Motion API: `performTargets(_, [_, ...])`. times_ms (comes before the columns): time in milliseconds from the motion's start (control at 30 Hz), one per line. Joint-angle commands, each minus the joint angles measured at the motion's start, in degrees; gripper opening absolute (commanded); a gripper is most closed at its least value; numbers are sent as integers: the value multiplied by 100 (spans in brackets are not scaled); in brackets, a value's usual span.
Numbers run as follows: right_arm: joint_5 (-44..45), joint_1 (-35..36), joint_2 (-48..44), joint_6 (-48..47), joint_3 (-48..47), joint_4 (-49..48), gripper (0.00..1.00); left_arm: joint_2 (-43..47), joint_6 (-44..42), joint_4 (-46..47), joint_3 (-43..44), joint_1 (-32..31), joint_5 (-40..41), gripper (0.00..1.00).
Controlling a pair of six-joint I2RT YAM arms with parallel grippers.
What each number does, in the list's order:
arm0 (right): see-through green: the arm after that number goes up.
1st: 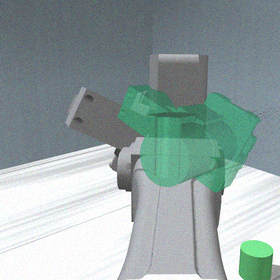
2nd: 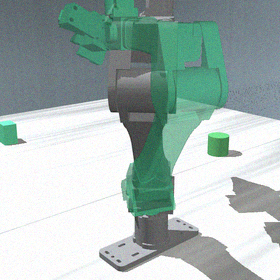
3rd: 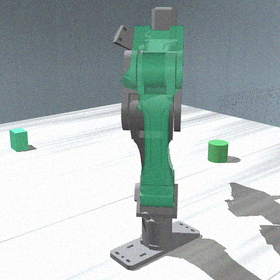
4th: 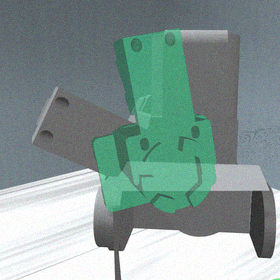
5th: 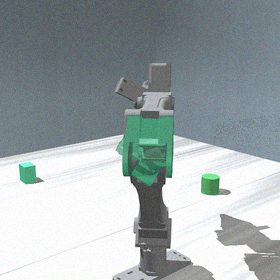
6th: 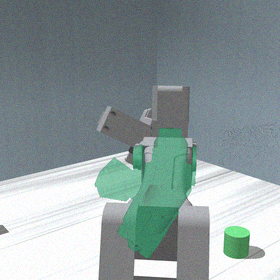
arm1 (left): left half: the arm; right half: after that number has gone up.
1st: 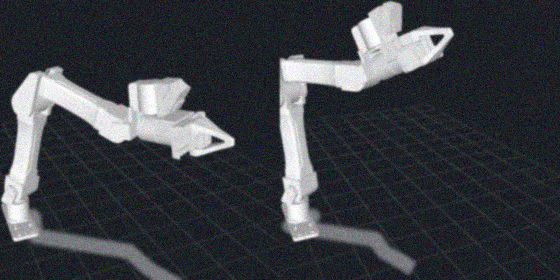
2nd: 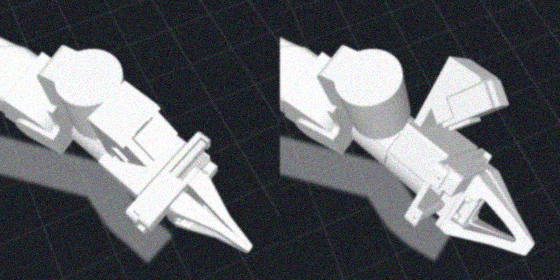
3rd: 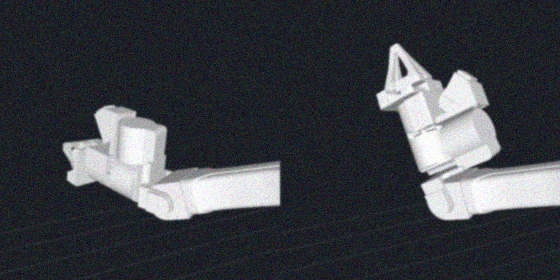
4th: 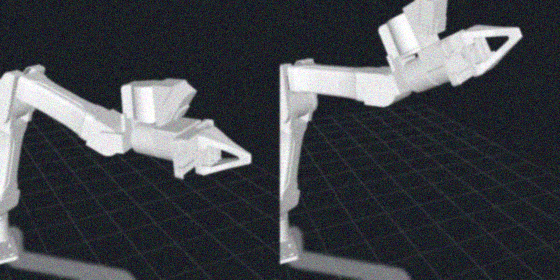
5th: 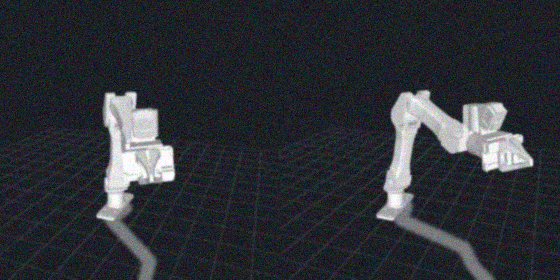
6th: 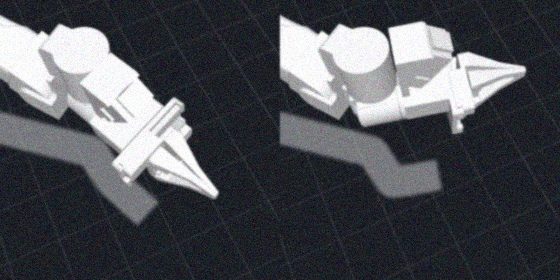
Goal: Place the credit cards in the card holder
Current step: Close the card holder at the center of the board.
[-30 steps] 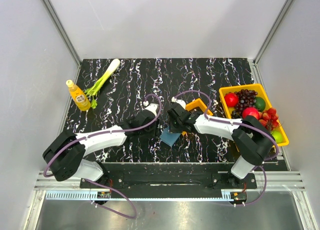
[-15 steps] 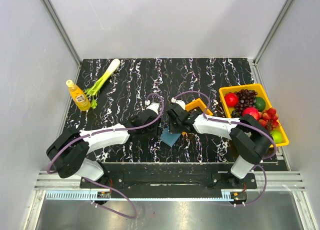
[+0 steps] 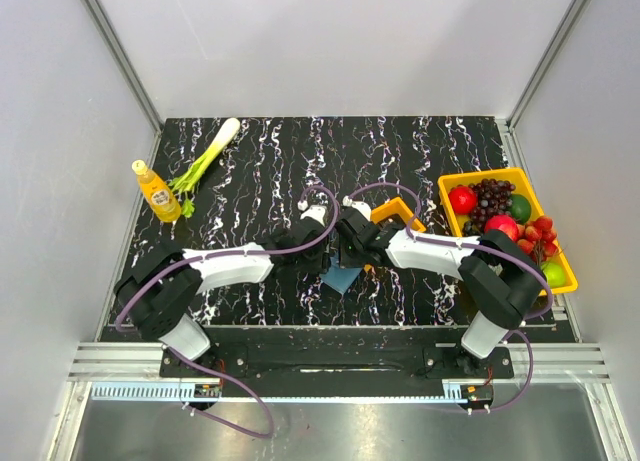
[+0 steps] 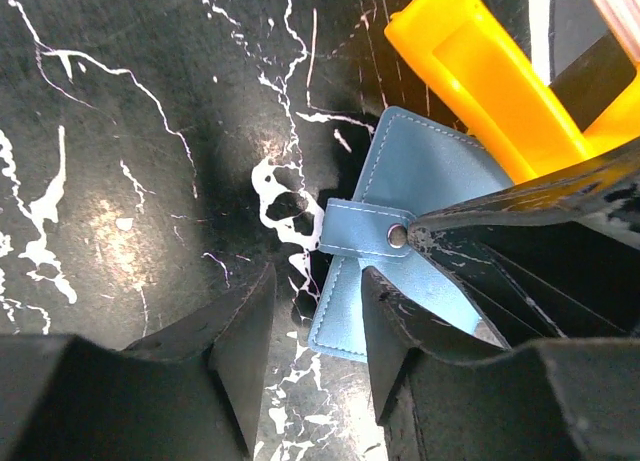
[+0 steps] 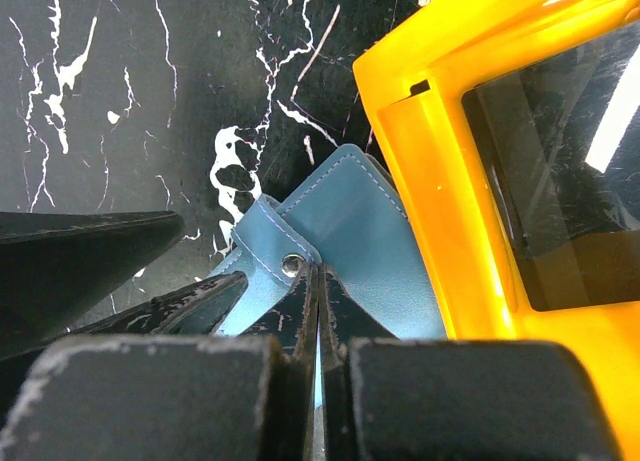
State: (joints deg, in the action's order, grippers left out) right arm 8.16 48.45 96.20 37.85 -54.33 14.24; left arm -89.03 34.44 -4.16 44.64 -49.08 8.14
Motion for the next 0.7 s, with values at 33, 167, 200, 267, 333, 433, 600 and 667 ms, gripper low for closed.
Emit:
performTargets(33, [142,42,241,21,212,272,0,-132,204,390,194,-49,-49,43])
performTargets(167, [150,42,232,39,229,255,0,-36,344,723,89,-49,-41,43])
performTargets(200, [150,42,232,39,238,237,0,0,388,802,45,-49,-32,46])
performTargets(267, [150,42,232,39,229,237,0,61,450,908,-34,-58,38,48])
performTargets(333, [142,42,241,39,229,229,0,1,459,891,18,-49,47,49])
performTargets(433, [142,42,250,30,221,237,0,-236,433,768,185,-58,39,47])
performTargets(600, [124,42,241,30,229,237,0,-334,503,786,115,-67,91,45])
performTargets(667, [133,42,241,30,229,228,0,-369,520,768,132,-67,135,45])
